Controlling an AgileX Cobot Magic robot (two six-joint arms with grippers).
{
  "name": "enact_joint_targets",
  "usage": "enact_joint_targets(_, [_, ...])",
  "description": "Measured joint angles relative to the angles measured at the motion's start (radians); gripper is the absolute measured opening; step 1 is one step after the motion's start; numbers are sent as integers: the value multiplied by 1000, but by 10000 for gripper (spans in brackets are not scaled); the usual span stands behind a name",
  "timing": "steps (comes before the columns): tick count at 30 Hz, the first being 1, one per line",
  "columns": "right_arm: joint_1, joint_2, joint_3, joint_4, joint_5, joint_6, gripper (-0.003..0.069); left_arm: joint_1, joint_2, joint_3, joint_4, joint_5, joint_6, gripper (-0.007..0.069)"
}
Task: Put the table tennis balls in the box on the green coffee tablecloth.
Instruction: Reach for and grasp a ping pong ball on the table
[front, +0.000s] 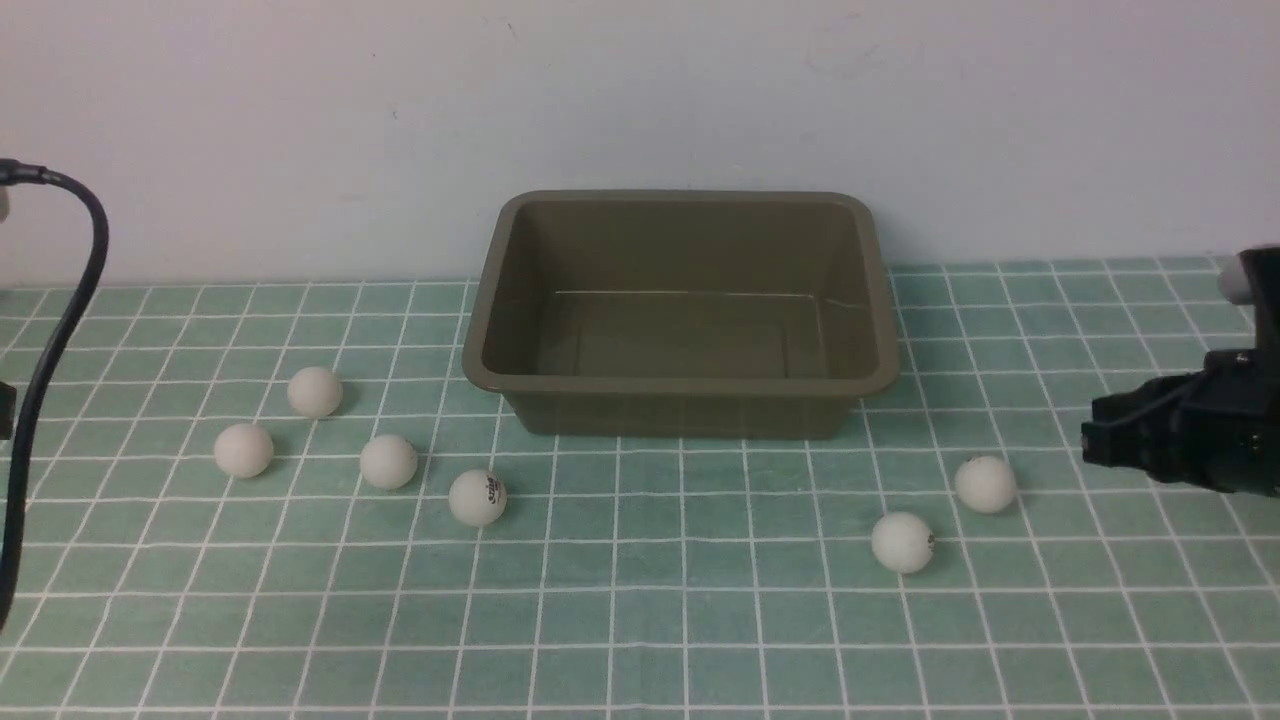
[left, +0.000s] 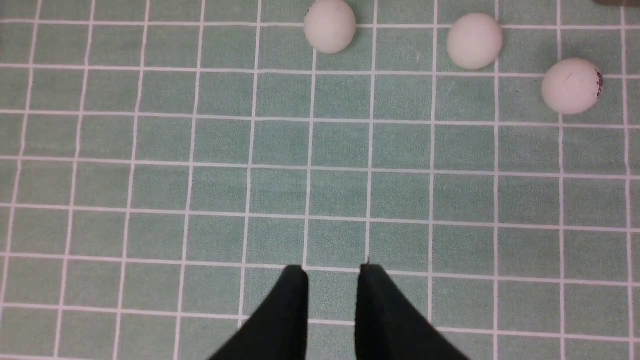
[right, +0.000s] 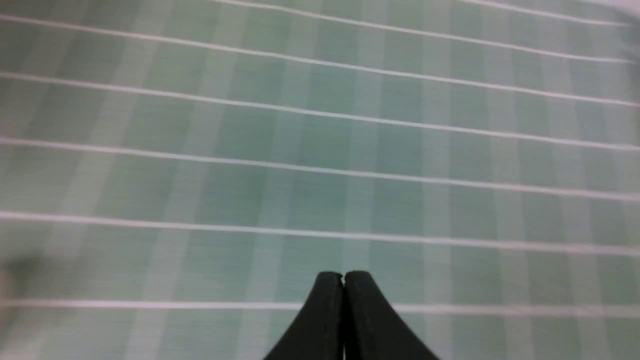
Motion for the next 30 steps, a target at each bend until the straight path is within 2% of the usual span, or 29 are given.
enact_joint_targets(1, [0,0,0,99,30,-76,-7,0,0,0,-1,0,0,125])
enact_joint_targets(2, [1,0,0,274,51,-197,-7,0,0,0,-1,0,1,125])
enact_joint_targets(4, [22,0,-1,561,12,-512,-7,0,0,0,-3,0,4,125])
enact_joint_targets(5, [33,0,-4,600,0,-580,-7,0,0,0,-4,0,5,125])
enact_joint_targets(6, [53,0,-13,692,-33,-689,-7,0,0,0,-4,0,11,125])
enact_joint_targets(10, [112,0,-73,883,-89,-913,-7,0,0,0,-4,0,11,125])
enact_joint_targets(15, [166,26,-218,1013,-95,-1044,-7,0,0,3,-4,-1,11,125])
enact_joint_targets(23, [190,139,-465,1074,66,-1073,14,0,0,4,-4,0,11,125])
enact_joint_targets(28, [190,198,-541,1108,95,-1111,86,0,0,4,-5,0,11,125])
enact_joint_targets(30, [190,218,-560,1130,95,-1124,151,0,0,4,-5,0,11,125])
